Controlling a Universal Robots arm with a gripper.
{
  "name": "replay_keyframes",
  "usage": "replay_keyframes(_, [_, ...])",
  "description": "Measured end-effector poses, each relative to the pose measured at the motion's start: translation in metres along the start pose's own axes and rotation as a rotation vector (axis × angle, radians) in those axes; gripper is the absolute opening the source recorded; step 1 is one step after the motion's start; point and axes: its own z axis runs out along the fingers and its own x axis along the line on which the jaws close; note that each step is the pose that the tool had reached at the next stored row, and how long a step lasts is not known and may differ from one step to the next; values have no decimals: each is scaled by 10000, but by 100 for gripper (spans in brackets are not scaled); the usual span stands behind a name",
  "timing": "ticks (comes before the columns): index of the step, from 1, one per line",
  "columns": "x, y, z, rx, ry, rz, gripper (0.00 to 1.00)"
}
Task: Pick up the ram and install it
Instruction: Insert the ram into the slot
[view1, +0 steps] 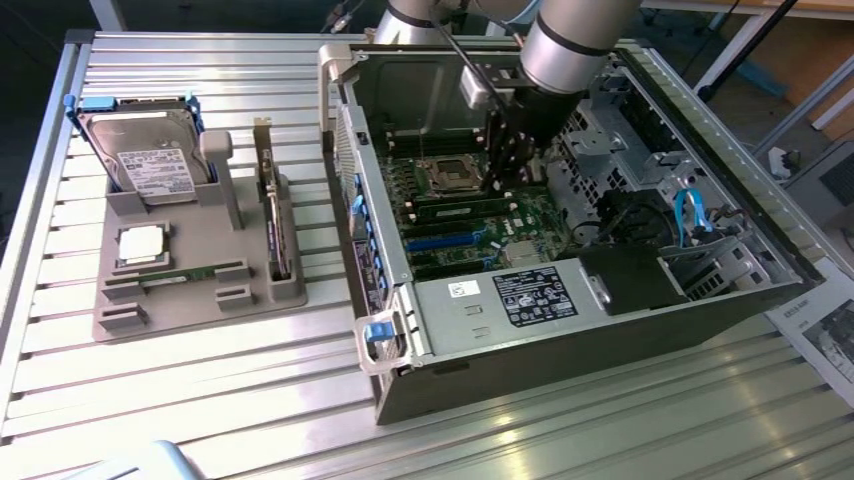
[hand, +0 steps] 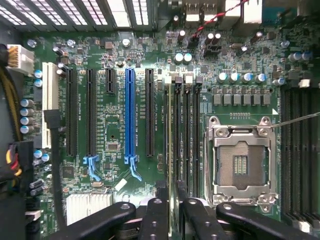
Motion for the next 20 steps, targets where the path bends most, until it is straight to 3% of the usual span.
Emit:
replay_keyframes(9, [-3, 20, -382, 0, -1, -1, 20])
replay_keyframes(20, [-5, 33, -626, 0, -2, 0, 20])
